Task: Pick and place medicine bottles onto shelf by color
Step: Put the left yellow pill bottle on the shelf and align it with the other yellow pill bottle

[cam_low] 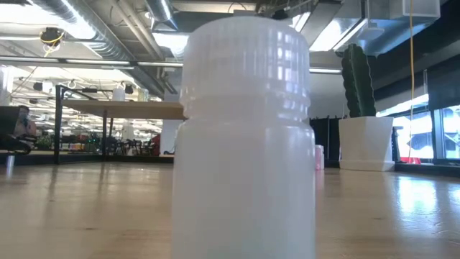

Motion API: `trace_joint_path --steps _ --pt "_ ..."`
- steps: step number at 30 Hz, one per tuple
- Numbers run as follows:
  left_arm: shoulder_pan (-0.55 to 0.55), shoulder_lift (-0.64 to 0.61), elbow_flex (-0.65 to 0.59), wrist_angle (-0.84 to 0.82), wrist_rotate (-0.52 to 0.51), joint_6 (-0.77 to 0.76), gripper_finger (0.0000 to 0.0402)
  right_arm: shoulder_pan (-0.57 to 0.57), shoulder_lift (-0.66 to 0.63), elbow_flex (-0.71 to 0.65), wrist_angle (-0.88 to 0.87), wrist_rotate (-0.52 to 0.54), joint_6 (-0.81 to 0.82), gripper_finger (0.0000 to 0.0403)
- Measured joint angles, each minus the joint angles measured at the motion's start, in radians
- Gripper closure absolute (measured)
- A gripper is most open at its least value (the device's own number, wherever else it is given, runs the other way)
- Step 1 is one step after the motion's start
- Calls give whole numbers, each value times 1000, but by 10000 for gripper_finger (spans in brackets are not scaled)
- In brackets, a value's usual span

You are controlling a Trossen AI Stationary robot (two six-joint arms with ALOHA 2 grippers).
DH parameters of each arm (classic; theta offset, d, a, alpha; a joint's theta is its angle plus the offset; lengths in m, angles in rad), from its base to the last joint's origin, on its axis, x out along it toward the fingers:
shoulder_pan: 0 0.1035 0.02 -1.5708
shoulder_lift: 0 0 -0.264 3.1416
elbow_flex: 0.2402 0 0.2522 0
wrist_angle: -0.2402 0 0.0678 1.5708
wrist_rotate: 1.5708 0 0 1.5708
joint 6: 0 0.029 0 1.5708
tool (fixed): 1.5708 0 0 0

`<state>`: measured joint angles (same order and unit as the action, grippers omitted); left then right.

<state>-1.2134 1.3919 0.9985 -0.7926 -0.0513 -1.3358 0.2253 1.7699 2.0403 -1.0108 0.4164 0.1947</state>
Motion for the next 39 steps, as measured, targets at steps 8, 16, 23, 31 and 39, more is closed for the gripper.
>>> trace_joint_path --steps 8,16,23,31,39 --pt "-52 59 0 45 -118 -48 100 -1 0 0 0 0 5 215" --pt "-54 137 0 47 -120 -45 100 -1 0 0 -1 0 5 214" --pt "-54 148 -1 50 -131 -43 100 -1 0 0 -1 0 8 214" --pt "-68 148 -1 51 -168 -51 100 -1 0 0 -1 0 7 214" --pt "-71 175 -1 58 -169 -53 100 -1 0 0 -2 0 7 214"
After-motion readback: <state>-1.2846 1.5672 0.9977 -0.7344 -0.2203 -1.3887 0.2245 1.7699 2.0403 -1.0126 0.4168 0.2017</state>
